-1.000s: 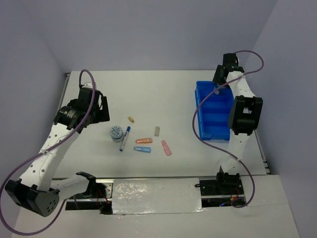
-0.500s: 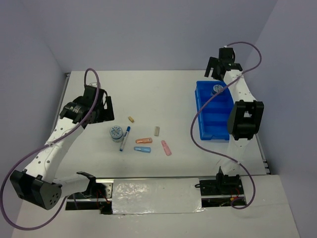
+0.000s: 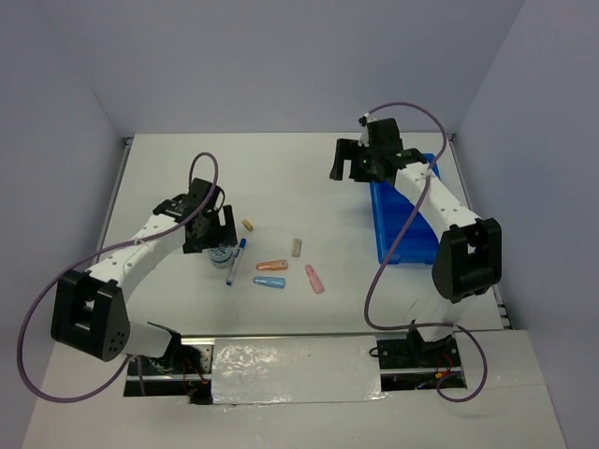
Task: Sort the stationery into containers
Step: Pick up the stationery from the center of the board.
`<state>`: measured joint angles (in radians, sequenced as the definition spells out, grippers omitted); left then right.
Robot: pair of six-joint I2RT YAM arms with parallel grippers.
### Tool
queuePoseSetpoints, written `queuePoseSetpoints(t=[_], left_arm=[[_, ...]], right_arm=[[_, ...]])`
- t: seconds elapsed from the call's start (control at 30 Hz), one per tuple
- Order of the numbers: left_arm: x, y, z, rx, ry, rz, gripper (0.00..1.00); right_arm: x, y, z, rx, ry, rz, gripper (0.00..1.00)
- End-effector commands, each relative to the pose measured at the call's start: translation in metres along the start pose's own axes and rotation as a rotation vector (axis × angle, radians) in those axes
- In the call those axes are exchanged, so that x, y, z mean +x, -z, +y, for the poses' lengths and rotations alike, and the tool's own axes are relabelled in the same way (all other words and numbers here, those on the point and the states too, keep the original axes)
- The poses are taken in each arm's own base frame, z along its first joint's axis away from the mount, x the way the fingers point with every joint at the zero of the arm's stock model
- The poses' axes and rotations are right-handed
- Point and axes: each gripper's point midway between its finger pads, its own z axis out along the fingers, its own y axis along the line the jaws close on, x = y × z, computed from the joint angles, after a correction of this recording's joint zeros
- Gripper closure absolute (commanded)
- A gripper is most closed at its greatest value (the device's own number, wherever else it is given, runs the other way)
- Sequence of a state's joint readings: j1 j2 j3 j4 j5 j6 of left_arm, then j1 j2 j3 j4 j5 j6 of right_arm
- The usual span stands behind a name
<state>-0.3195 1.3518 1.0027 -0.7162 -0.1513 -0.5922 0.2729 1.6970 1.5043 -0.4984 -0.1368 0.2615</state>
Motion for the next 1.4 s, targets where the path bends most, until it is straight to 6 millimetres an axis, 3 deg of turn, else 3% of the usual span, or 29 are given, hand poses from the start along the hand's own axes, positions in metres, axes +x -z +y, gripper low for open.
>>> queuePoseSetpoints(t=[0.0, 0.13, 0.33, 0.47, 0.53, 0.63, 0.7, 0.77, 0.93, 0.97, 1.07, 1.1, 1.2, 1.27, 1.33, 1.37], left_arm=[[-0.013, -0.015, -0.014, 0.043, 0.018, -0.044, 0.01], [-0.006, -0.032, -0.010, 0.008, 0.014, -0.016, 0.01], [-0.003, -0.049, 0.003, -0.080, 0.008, 0.012, 0.05], [-0.010, -0.042, 0.005, -0.106, 0.008, -0.006, 0.42], [-0.012, -0.037, 0.008, -0.117, 0.000, -0.012, 0.45], [-0.014, -0.029, 0.007, -0.110, -0.012, -0.007, 0.70], [-0.024, -0.017, 0.001, -0.087, -0.012, -0.027, 0.91], [-0.036, 0.004, -0.012, -0.021, -0.010, -0.055, 1.00], [-0.069, 0.065, -0.067, 0.285, 0.003, -0.168, 1.00], [-0.078, 0.079, -0.072, 0.300, 0.016, -0.191, 1.00], [-0.080, 0.095, -0.077, 0.292, 0.059, -0.150, 1.00], [-0.080, 0.093, -0.080, 0.285, 0.081, -0.127, 1.00], [-0.082, 0.105, -0.097, 0.322, 0.085, -0.130, 1.00], [-0.081, 0.108, -0.102, 0.323, 0.096, -0.122, 1.00], [-0.082, 0.112, -0.109, 0.335, 0.127, -0.118, 1.00], [-0.082, 0.114, -0.111, 0.342, 0.146, -0.116, 1.00]], right_arm=[[0.000, 0.017, 0.017, -0.082, 0.004, -0.025, 0.00], [0.013, 0.024, 0.014, -0.077, 0.011, -0.007, 0.00], [0.013, 0.042, 0.019, -0.090, 0.022, -0.018, 0.00], [0.012, 0.053, 0.021, -0.089, 0.032, -0.028, 0.00], [0.015, 0.054, 0.021, -0.092, 0.035, -0.023, 0.00], [0.018, 0.056, 0.021, -0.095, 0.034, -0.017, 0.00], [0.022, 0.057, 0.028, -0.140, 0.035, -0.009, 0.00], [0.027, 0.066, 0.054, -0.267, 0.057, -0.002, 0.00], [0.051, 0.085, 0.133, -0.638, 0.110, -0.028, 0.00], [0.046, 0.093, 0.145, -0.682, 0.143, -0.075, 0.00], [0.054, 0.108, 0.175, -0.696, 0.247, -0.164, 0.00], [0.050, 0.106, 0.179, -0.666, 0.275, -0.213, 0.00], [0.063, 0.101, 0.199, -0.651, 0.294, -0.191, 0.00], [0.063, 0.097, 0.198, -0.626, 0.225, -0.200, 0.00], [0.063, 0.101, 0.198, -0.632, 0.031, -0.201, 0.00], [0.071, 0.097, 0.195, -0.653, -0.026, -0.220, 0.00]])
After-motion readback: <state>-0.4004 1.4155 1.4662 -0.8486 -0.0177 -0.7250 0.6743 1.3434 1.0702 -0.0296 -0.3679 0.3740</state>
